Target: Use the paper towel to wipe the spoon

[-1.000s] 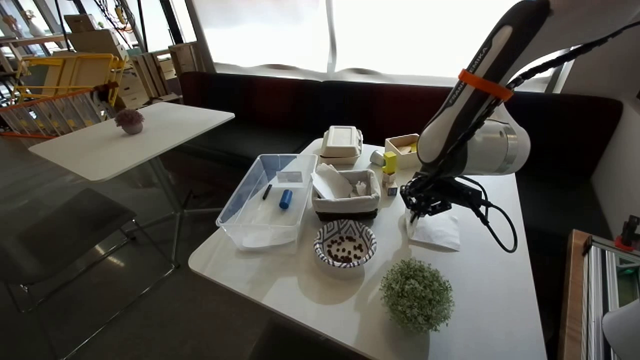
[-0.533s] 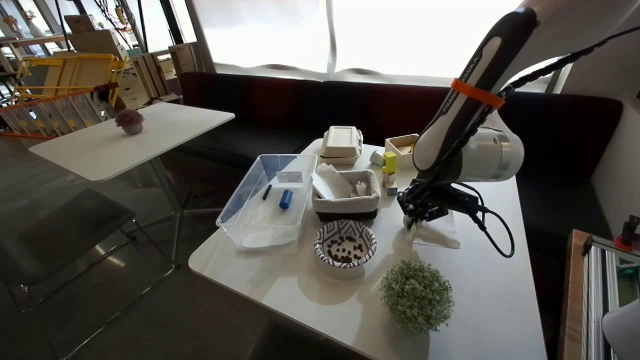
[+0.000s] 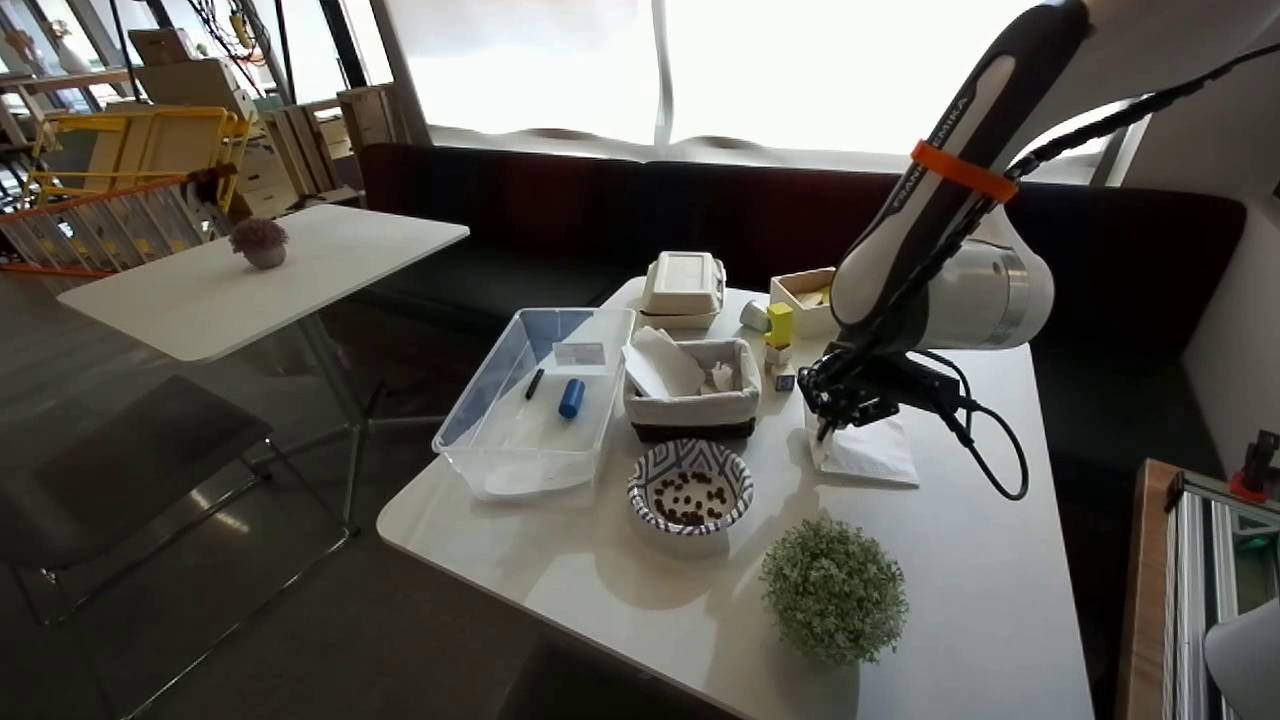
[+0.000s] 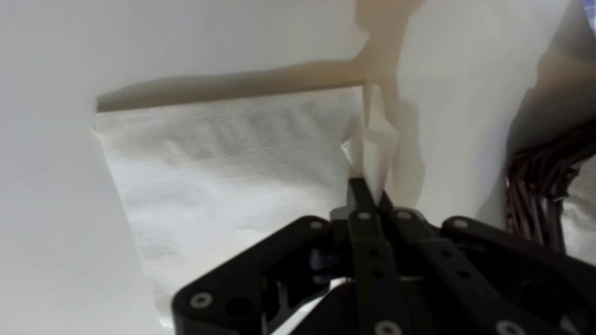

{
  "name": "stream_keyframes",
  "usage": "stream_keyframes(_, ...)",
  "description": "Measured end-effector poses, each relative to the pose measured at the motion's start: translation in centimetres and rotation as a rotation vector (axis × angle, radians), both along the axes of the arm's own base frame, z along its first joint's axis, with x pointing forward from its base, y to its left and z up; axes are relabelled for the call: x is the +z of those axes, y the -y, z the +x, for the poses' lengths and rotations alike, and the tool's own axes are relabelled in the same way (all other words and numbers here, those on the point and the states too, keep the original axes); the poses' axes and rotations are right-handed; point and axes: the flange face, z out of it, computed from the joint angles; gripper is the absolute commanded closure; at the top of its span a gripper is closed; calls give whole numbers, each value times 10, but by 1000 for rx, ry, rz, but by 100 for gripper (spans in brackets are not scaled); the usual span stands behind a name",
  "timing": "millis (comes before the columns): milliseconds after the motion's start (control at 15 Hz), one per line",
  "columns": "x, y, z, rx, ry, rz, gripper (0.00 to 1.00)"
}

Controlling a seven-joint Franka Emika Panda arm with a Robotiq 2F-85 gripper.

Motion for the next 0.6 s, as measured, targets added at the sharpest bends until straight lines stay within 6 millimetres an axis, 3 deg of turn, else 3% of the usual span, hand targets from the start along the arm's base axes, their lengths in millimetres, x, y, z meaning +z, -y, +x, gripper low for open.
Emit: stream_keyframes(600,63,27,-13,-91,89,-56,100)
